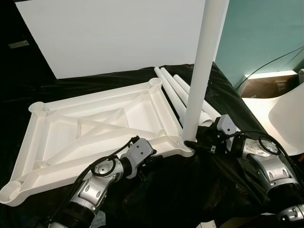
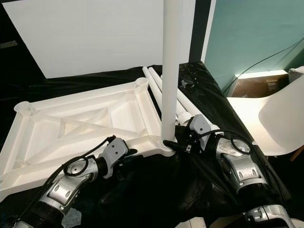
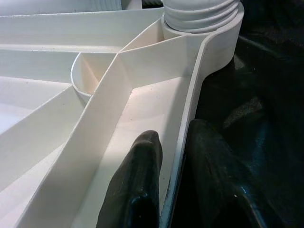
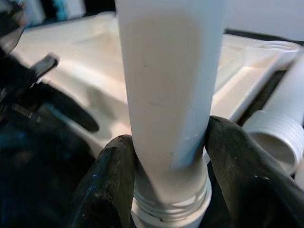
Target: Building children table
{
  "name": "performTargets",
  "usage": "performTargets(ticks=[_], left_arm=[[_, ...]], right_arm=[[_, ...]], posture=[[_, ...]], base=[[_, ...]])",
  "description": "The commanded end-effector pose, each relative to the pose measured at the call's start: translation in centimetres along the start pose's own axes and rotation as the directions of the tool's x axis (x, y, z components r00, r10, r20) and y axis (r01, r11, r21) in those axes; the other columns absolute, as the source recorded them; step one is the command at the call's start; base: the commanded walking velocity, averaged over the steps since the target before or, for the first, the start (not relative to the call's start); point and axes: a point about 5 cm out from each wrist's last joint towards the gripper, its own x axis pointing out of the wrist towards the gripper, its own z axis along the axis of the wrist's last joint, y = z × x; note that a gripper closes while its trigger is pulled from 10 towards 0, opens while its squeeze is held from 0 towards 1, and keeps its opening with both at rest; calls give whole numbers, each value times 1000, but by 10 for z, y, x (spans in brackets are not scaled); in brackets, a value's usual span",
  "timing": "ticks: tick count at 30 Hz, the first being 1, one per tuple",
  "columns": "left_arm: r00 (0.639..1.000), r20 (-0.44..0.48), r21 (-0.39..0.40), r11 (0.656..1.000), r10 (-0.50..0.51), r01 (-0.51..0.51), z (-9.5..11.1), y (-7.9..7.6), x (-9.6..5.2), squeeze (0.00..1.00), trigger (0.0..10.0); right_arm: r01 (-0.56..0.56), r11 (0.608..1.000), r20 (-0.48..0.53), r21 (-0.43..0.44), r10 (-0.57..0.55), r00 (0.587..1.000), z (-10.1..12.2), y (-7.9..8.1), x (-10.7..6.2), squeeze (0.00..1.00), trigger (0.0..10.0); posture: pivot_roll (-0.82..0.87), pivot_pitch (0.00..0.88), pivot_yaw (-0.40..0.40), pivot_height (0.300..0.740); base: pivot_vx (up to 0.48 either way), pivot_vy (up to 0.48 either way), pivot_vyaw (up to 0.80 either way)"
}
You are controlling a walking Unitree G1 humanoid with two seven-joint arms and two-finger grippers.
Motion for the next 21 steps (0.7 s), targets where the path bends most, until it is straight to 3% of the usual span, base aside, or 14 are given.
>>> performTargets(ticks=[1, 2, 4, 6, 8, 11, 13, 16, 19, 20, 21], left_arm=[[986, -74, -51, 988, -147, 144, -19, -24, 5, 0, 10000], [986, -74, -51, 988, -147, 144, -19, -24, 5, 0, 10000], [987, -75, -55, 988, -145, 142, -19, -24, 4, 0, 10000], [987, -75, -56, 988, -145, 141, -20, -24, 3, 0, 10000], [986, -78, -57, 988, -147, 143, -20, -24, 2, 0, 10000], [985, -81, -59, 988, -151, 146, -21, -26, 1, 0, 10000], [985, -81, -59, 988, -151, 146, -21, -26, 1, 0, 10000], [985, -82, -60, 987, -152, 148, -21, -26, 2, 0, 10000], [985, -82, -60, 987, -153, 148, -21, -26, 2, 0, 10000], [985, -82, -61, 987, -152, 148, -21, -26, 2, 0, 10000], [985, -84, -60, 987, -152, 147, -22, -26, 2, 0, 10000]], right_arm=[[39, 997, -42, 74, -35, 998, -14, 15, -1, 0, 0], [39, 997, -42, 74, -35, 998, -14, 15, -1, 0, 0], [72, 987, -7, 143, -72, 997, -19, 46, 0, 0, 0], [97, 982, 8, 164, -100, 995, -18, 52, 1, 0, 0], [160, 970, 18, 180, -166, 986, -17, 50, 1, 0, 0], [400, 899, 25, 178, -410, 912, -16, 32, 0, 0, 0], [400, 899, 25, 178, -410, 912, -16, 32, 0, 0, 0], [491, 856, 21, 165, -500, 865, -15, 28, 1, 0, 0], [500, 851, 17, 160, -509, 861, -14, 28, 2, 0, 0], [501, 851, 16, 154, -510, 860, -13, 28, 3, 0, 2078], [458, 878, 37, 138, -467, 884, -8, 29, 8, 0, 10000]], posture=[[-38, 0, 44, 740], [-38, 0, 44, 740], [-30, 0, 47, 740], [-30, 0, 47, 740], [-29, 0, 49, 740], [-30, 0, 49, 740], [-30, 0, 49, 740], [-27, 0, 49, 740], [-28, 0, 49, 740], [-29, 0, 50, 740], [-29, 0, 48, 740]], base=[[0, 0, 0], [0, 0, 0], [0, 0, 0], [0, 0, 0], [0, 0, 0], [0, 0, 0], [0, 0, 0], [0, 0, 0], [0, 0, 0], [0, 0, 0], [0, 0, 0]])
